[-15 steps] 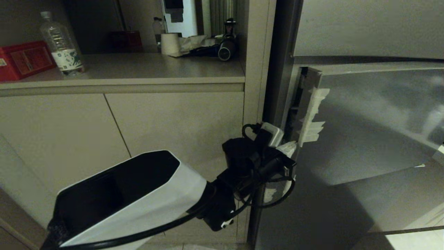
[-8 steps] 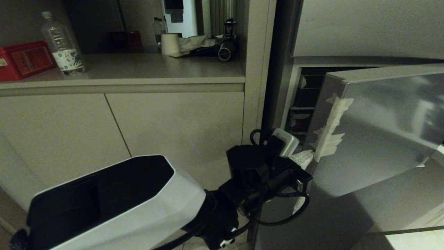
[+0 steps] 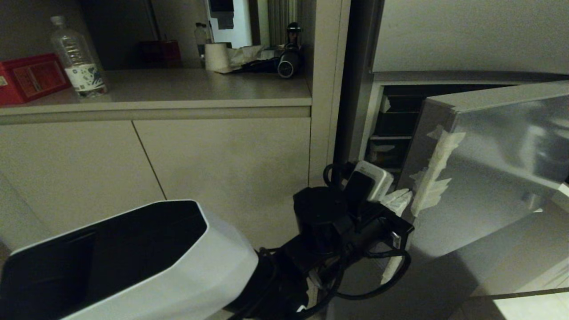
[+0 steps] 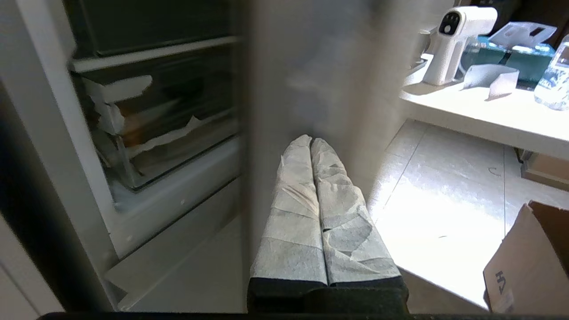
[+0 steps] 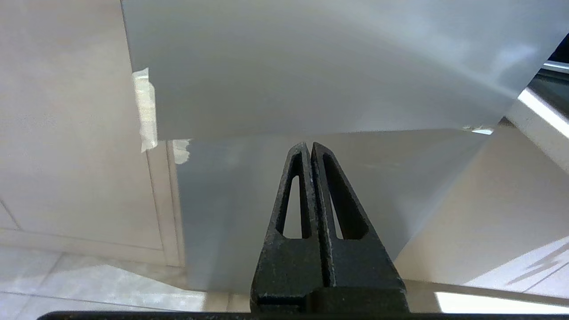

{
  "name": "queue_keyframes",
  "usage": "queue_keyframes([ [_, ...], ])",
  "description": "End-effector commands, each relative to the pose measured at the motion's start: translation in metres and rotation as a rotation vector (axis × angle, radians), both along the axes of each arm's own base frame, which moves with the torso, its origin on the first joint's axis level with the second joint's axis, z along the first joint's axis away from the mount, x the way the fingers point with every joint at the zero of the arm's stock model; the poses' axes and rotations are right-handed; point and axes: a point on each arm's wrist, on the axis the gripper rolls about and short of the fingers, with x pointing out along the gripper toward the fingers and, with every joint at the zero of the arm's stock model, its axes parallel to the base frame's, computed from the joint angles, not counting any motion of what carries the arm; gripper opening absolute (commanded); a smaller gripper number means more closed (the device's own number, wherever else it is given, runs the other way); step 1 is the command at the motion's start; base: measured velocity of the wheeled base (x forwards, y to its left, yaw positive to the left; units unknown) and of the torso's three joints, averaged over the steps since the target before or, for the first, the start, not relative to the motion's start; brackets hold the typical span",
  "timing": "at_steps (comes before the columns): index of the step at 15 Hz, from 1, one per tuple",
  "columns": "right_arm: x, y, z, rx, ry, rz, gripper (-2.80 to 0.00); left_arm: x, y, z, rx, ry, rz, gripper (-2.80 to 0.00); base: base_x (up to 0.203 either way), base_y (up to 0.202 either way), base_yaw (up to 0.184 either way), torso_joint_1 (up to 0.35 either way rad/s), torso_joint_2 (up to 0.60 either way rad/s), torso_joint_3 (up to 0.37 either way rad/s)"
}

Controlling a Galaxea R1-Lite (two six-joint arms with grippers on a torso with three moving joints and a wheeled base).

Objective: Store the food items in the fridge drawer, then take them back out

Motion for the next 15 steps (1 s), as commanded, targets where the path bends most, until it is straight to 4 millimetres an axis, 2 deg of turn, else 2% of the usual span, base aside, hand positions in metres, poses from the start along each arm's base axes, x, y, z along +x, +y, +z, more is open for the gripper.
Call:
queue_keyframes([
  [1, 0.002, 0.0, -0.008, -0.006, 0.026, 0.001, -2.8, -0.005, 0.006, 0.009, -0.016, -0.007, 0.003, -2.8, 0.0, 0.0, 0.0, 0.0, 0.0, 0.0],
  [4, 0.002, 0.0, -0.008, -0.006, 0.026, 0.001, -2.8, -0.007, 0.0, 0.008, -0.021, -0.01, -0.009, -2.8, 0.0, 0.0, 0.0, 0.0, 0.0, 0.0],
  [7, 0.002, 0.0, -0.008, -0.004, 0.026, -0.003, -2.8, -0.01, 0.005, 0.018, -0.036, -0.019, -0.007, -2.8, 0.0, 0.0, 0.0, 0.0, 0.0, 0.0],
  [10, 0.002, -0.001, -0.007, 0.065, 0.016, -0.022, -2.8, -0.017, 0.016, 0.018, -0.023, -0.01, -0.01, -2.8, 0.0, 0.0, 0.0, 0.0, 0.0, 0.0],
  [15, 0.002, -0.001, -0.007, 0.066, 0.016, -0.022, -2.8, -0.02, 0.024, 0.017, -0.025, -0.006, -0.01, -2.8, 0.002, 0.007, -0.156, 0.0, 0.0, 0.005],
])
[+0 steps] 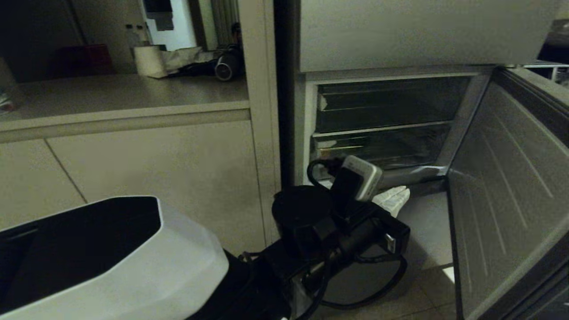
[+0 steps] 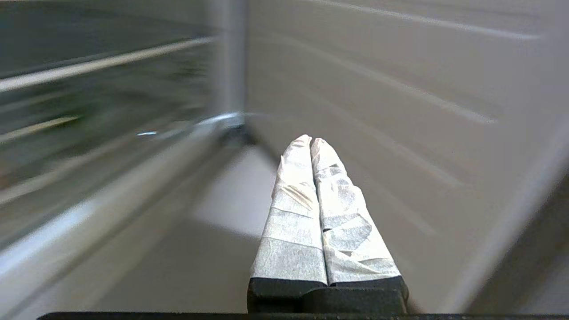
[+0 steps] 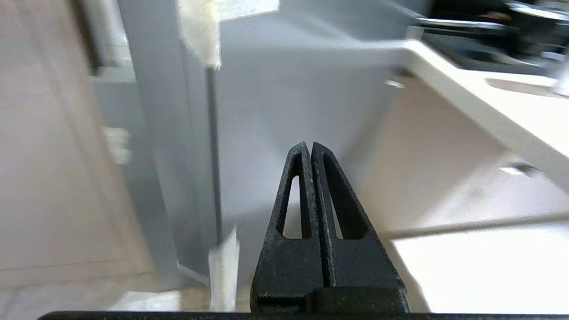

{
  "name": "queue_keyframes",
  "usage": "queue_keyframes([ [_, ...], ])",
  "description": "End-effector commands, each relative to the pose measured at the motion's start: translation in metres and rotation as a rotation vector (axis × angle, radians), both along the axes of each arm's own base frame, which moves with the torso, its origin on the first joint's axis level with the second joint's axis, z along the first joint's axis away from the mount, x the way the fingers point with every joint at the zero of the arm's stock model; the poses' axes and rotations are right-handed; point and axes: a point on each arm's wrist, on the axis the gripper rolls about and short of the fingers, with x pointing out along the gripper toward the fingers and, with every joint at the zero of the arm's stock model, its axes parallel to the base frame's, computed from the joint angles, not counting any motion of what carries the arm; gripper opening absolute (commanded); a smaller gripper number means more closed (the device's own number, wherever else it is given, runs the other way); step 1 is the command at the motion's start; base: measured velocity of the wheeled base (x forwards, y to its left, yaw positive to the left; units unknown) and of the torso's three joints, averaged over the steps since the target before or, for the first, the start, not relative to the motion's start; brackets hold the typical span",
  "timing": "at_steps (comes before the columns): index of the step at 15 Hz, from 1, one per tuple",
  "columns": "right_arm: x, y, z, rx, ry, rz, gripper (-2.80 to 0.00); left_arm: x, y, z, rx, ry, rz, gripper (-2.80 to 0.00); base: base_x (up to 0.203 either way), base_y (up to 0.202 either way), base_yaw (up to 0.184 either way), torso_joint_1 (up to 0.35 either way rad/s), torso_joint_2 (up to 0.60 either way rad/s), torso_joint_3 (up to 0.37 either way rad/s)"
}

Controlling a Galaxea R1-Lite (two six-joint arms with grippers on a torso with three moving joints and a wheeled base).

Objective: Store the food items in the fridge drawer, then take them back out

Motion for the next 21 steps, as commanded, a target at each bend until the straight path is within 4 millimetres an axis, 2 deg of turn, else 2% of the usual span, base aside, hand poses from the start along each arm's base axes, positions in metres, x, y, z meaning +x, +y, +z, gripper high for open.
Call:
queue_keyframes([
  [1, 0.002, 0.0, -0.008, -0.001, 0.027, 0.0, -2.8, -0.002, 0.003, 0.001, -0.007, -0.002, -0.001, -2.8, -0.001, 0.009, -0.18, -0.002, 0.0, -0.002],
  [10, 0.002, 0.0, -0.009, -0.001, 0.033, 0.0, -2.8, 0.005, 0.005, 0.0, -0.009, -0.001, 0.022, -2.8, 0.0, 0.006, -0.176, 0.002, 0.0, 0.003],
  [14, 0.002, 0.0, -0.009, 0.001, 0.033, 0.0, -2.8, 0.014, -0.011, 0.006, -0.067, -0.016, 0.007, -2.8, -0.001, 0.007, -0.159, 0.002, 0.0, 0.004],
  [16, 0.002, 0.0, -0.009, 0.004, 0.033, 0.0, -2.8, 0.018, -0.02, 0.0, -0.073, -0.019, 0.008, -2.8, 0.0, 0.002, -0.045, 0.0, 0.0, 0.001],
  [18, 0.002, 0.0, -0.009, 0.017, 0.033, -0.001, -2.8, 0.031, -0.013, -0.005, -0.067, -0.008, 0.047, -2.8, 0.0, 0.0, 0.0, 0.0, 0.0, 0.0],
  [21, 0.002, 0.0, -0.009, 0.03, 0.032, 0.0, -2.8, 0.063, 0.017, 0.003, -0.113, 0.003, 0.189, -2.8, 0.0, 0.0, 0.0, 0.0, 0.0, 0.0],
])
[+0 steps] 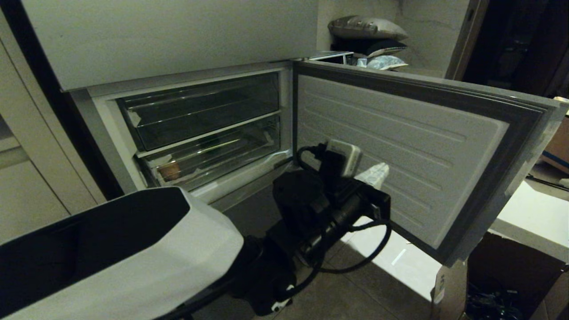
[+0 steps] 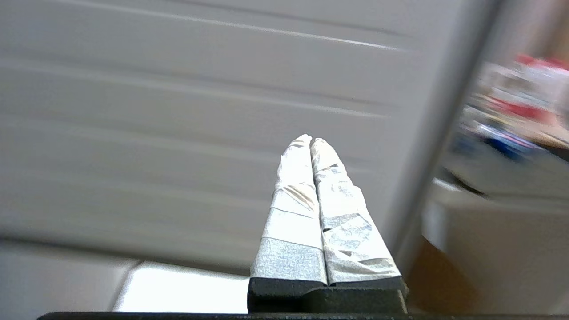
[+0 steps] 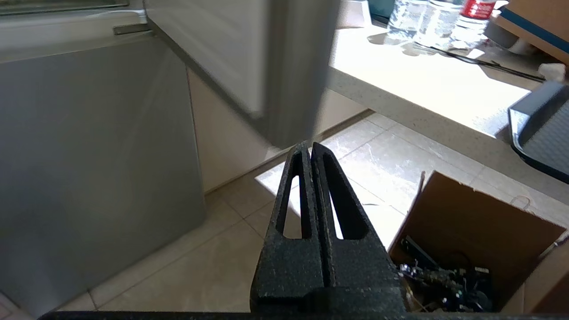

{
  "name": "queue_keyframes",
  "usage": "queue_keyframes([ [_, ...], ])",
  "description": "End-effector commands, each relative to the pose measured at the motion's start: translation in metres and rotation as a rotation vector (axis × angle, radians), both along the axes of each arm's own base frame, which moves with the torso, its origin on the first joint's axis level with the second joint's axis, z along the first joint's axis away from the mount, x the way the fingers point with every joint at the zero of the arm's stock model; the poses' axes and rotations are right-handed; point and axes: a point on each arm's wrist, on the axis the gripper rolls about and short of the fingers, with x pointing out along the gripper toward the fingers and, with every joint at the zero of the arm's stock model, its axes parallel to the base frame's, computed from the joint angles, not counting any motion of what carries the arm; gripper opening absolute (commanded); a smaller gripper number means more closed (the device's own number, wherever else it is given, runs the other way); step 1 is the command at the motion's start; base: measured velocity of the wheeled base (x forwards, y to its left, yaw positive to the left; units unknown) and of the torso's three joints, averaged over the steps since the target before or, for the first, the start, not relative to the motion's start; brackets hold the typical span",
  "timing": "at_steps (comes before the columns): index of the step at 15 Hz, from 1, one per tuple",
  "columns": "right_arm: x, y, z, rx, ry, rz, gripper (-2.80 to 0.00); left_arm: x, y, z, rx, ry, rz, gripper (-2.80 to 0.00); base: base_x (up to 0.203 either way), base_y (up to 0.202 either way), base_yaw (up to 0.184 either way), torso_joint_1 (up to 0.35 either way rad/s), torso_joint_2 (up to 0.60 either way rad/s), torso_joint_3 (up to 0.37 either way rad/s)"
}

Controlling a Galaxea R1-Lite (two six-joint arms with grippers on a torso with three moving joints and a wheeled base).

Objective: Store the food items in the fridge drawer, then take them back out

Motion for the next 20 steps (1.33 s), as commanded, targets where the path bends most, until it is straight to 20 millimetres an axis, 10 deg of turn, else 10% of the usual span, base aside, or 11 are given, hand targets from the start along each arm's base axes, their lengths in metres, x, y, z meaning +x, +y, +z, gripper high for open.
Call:
queue_keyframes([
  [1, 0.002, 0.0, -0.008, -0.002, 0.027, 0.002, -2.8, 0.024, 0.026, 0.006, -0.04, -0.015, 0.096, -2.8, 0.0, 0.0, 0.0, 0.0, 0.0, 0.0],
  [9, 0.002, 0.0, -0.008, -0.002, 0.024, 0.002, -2.8, 0.017, 0.17, 0.071, -0.134, -0.094, 0.415, -2.8, 0.0, 0.0, 0.0, 0.0, 0.0, 0.0],
  [13, 0.002, 0.0, -0.008, -0.003, 0.022, 0.003, -2.8, -0.057, 0.251, 0.102, -0.199, -0.13, 0.596, -2.8, 0.0, 0.0, 0.0, 0.0, 0.0, 0.0],
  [16, 0.002, 0.0, -0.008, -0.002, 0.023, 0.003, -2.8, -0.117, 0.334, 0.08, -0.172, -0.136, 0.942, -2.8, 0.0, 0.0, 0.0, 0.0, 0.0, 0.0],
  [20, 0.002, 0.0, -0.008, 0.005, 0.023, 0.004, -2.8, -0.207, 0.357, 0.036, -0.073, -0.142, 1.095, -2.8, 0.0, 0.0, 0.0, 0.0, 0.0, 0.0],
])
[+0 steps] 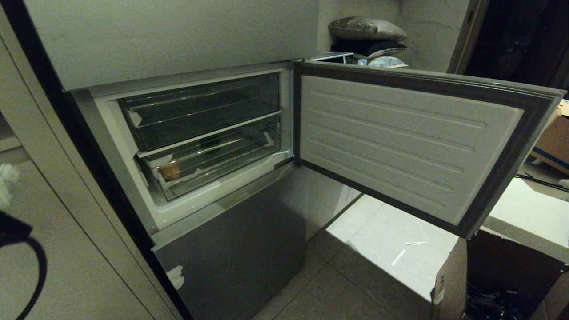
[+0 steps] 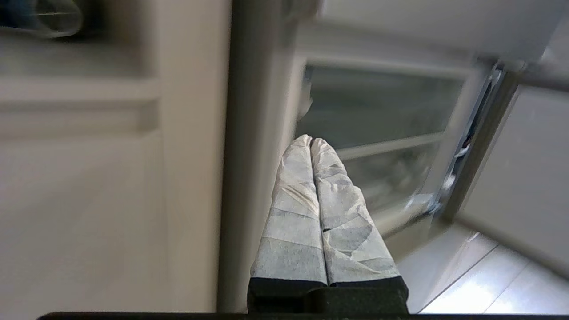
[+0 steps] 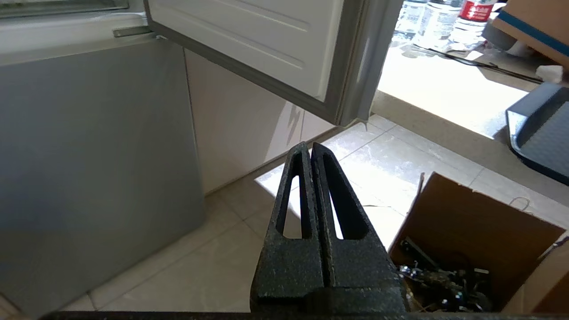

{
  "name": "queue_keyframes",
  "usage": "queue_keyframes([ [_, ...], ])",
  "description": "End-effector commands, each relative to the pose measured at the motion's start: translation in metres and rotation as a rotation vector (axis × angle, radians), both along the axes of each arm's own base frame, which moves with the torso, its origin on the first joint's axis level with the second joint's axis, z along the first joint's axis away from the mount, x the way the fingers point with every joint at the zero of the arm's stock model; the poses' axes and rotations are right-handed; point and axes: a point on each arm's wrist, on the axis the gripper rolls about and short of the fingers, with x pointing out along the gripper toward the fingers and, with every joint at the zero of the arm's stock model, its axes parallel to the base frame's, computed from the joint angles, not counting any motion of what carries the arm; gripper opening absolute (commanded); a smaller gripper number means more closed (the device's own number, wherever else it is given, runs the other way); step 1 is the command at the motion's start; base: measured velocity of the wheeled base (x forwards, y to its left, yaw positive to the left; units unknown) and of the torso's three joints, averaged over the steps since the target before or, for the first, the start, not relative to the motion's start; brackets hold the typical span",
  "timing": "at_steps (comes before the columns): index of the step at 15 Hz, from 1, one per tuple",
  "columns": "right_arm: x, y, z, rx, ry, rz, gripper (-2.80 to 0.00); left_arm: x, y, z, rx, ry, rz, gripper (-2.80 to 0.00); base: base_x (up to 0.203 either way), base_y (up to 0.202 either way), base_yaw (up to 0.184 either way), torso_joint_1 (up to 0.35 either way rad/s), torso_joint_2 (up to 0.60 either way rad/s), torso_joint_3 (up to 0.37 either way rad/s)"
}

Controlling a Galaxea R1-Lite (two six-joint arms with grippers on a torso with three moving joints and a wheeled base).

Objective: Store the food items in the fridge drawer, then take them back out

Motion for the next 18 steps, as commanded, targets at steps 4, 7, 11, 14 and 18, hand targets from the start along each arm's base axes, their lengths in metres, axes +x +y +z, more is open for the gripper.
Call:
queue_keyframes([
  [4, 0.002, 0.0, -0.008, 0.029, 0.025, 0.001, -2.8, -0.101, -0.007, -0.071, 0.102, 0.253, -0.042, -2.8, 0.0, 0.0, 0.0, 0.0, 0.0, 0.0],
  [7, 0.002, 0.0, -0.008, 0.025, 0.025, 0.0, -2.8, -0.114, -0.009, -0.12, 0.054, 0.646, -0.093, -2.8, 0.0, 0.0, 0.0, 0.0, 0.0, 0.0],
  [11, 0.002, 0.0, -0.008, 0.026, 0.027, 0.001, -2.8, -0.115, -0.009, -0.124, 0.114, 0.694, -0.331, -2.8, 0.0, 0.0, 0.0, 0.0, 0.0, 0.0],
  [14, 0.002, 0.0, -0.008, 0.027, 0.027, 0.001, -2.8, -0.113, -0.008, -0.122, 0.038, 0.638, -0.309, -2.8, 0.0, 0.0, 0.0, 0.0, 0.0, 0.0],
  [18, 0.002, 0.0, -0.008, 0.031, 0.025, 0.001, -2.8, -0.116, -0.008, -0.123, 0.04, 0.627, -0.201, -2.8, 0.0, 0.0, 0.0, 0.0, 0.0, 0.0],
])
